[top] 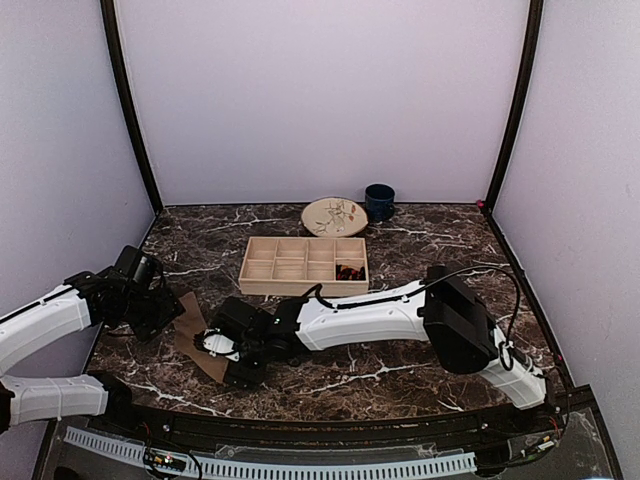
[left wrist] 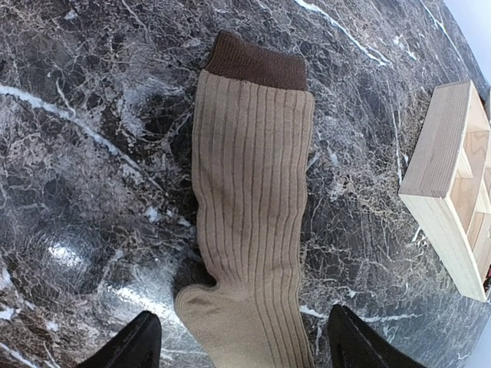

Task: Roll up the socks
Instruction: Move the sock to the center of the board.

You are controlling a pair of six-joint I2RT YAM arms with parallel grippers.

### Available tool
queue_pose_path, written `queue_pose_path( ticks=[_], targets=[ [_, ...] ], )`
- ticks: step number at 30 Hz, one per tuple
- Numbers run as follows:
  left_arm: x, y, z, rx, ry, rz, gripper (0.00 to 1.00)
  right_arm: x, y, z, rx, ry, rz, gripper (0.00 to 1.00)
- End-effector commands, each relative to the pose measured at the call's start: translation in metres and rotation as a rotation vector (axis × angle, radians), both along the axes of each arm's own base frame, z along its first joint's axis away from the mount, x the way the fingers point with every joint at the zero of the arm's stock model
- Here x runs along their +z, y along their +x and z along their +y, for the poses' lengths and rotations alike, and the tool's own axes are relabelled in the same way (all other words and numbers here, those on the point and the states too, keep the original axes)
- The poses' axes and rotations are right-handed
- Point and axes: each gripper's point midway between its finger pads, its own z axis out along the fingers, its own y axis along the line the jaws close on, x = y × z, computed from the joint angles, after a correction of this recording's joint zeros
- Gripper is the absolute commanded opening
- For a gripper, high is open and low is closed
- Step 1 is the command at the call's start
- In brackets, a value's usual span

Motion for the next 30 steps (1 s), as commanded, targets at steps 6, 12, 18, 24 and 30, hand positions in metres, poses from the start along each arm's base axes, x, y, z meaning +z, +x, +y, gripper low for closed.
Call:
queue_pose_path(
  ticks=[6, 12, 18, 24, 30],
  targets=[
    [-0.006, -0.018, 0.01, 0.026, 0.012, 0.028, 0.77, -0.026, -0.006, 0.011, 0.006, -0.014, 0.031, 0.74],
    [-0.007, -0.024, 0.015, 0.036, 0.033, 0.057, 0.77, -0.039, -0.008, 0.0, 0.0, -0.04, 0.075, 0.54],
    [-0.01, -0.026, 0.017, 0.052, 0.035, 0.058, 0.77, -0.036, 0.006, -0.016, -0.045, -0.046, 0.072, 0.39],
    [-0.023, -0.03, 0.016, 0.078, 0.022, 0.099, 0.77, -0.017, 0.024, -0.028, -0.088, -0.039, 0.088, 0.35],
    [-0.034, -0.027, 0.012, 0.087, 0.013, 0.128, 0.76, -0.006, 0.037, -0.048, -0.131, -0.042, 0.117, 0.32]
  ],
)
